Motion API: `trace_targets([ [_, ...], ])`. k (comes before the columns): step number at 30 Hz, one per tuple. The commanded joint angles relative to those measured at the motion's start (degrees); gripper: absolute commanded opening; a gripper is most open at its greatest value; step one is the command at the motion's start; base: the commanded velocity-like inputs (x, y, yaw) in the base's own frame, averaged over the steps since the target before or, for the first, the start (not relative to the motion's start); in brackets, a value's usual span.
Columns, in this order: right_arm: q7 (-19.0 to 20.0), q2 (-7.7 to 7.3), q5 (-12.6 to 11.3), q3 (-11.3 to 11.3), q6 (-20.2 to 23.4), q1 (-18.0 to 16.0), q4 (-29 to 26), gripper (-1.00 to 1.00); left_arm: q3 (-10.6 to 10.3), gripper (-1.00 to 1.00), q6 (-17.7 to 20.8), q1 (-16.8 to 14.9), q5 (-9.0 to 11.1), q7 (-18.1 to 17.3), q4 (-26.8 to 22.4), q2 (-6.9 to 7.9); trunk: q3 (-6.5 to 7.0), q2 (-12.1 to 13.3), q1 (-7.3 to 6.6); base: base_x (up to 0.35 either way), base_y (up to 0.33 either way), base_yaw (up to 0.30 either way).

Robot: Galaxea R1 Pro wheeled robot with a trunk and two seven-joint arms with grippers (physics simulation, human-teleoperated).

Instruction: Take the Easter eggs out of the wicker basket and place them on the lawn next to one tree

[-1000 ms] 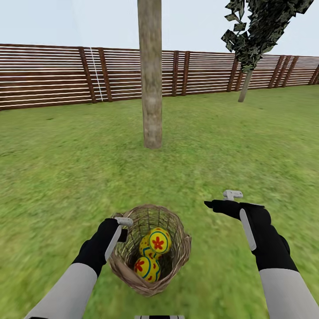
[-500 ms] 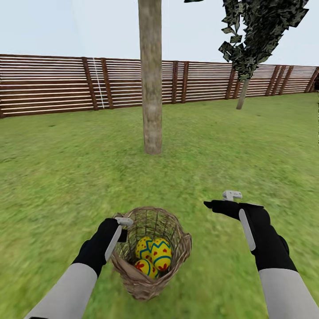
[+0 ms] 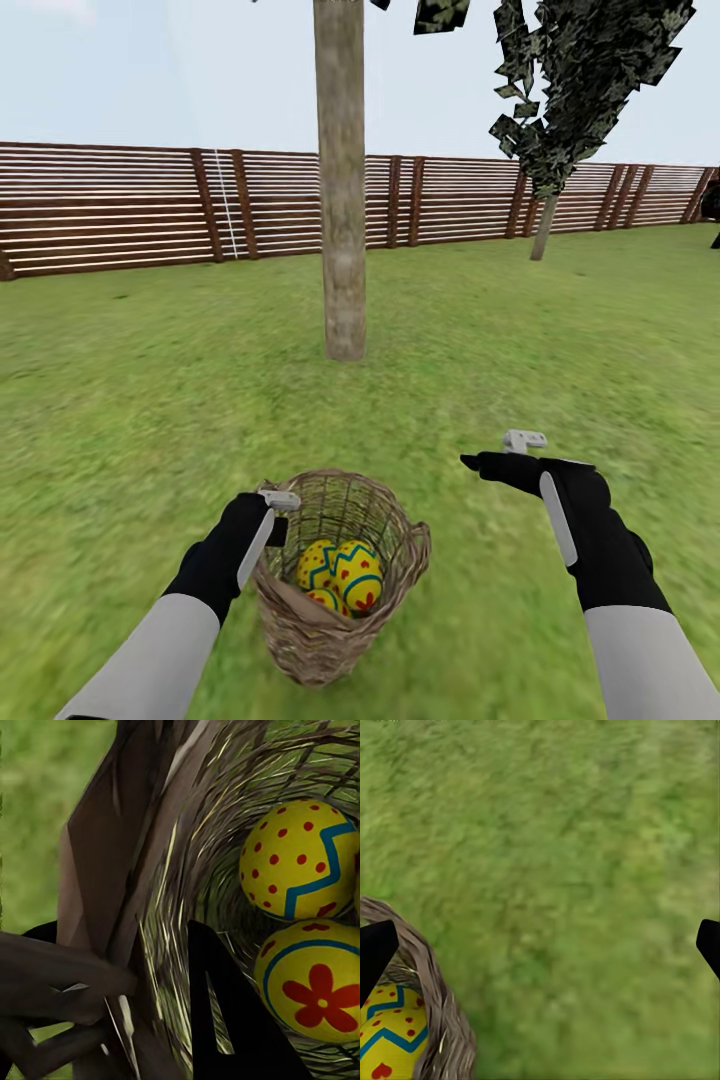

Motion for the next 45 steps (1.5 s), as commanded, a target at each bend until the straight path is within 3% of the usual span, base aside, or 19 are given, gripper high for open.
trace_targets([
  [1, 0.1, -0.01, -0.2, -0.1, 0.3, 0.0, 0.0, 1.00, -0.1, -1.00, 0.2, 0.0, 0.2, 0.3, -0.1, 0.02, 0.13, 0.4, -0.24, 0.000, 0.000, 0.000],
  [10, -0.1, -0.01, -0.4, -0.1, 0.3, 0.0, 0.2, 1.00, -0.1, -1.00, 0.2, 0.0, 0.6, 0.2, -0.1, -0.32, 1.75, 4.0, -2.21, 0.000, 0.000, 0.000],
  [13, -0.2, 0.04, -0.4, -0.1, 0.2, 0.0, 0.3, 1.00, -0.1, -1.00, 0.3, 0.0, 6.6, 0.3, -0.2, -0.20, 2.28, 5.2, -2.87, 0.000, 0.000, 0.000],
  [15, -0.3, 0.07, -0.4, 0.0, 0.2, 0.0, 0.4, 1.00, -0.1, -1.00, 0.5, 0.0, 7.5, 0.3, -1.5, -0.20, 2.64, 6.0, -3.31, 0.000, 0.000, 0.000],
  [34, -0.4, 0.08, -0.4, 0.0, 0.1, 0.0, 1.9, 1.00, -0.1, -1.00, 0.8, 0.0, 7.8, -0.5, -2.0, -0.19, 6.05, 13.6, -7.49, -0.053, 0.000, 0.000],
  [40, -0.4, 0.06, -0.4, 0.0, 0.1, 0.0, 1.9, 1.00, 0.2, -1.00, 0.8, -0.1, 7.8, -0.5, -2.0, -0.07, 6.95, 15.6, -8.58, 0.242, 0.000, 0.000],
  [43, -0.4, -0.01, -0.4, 0.0, 0.1, 0.0, 1.9, 1.00, 3.4, -1.00, 0.8, -0.1, 7.8, -0.5, -2.0, -0.03, 6.95, 15.6, -8.58, 0.329, 0.000, 0.000],
  [45, -0.4, -0.01, -0.4, 0.0, 0.1, 0.0, 1.9, 1.00, 3.7, -1.00, 0.8, -0.1, 7.8, -0.5, -2.0, -0.03, 6.95, 15.6, -8.58, 0.330, 0.000, 0.000],
])
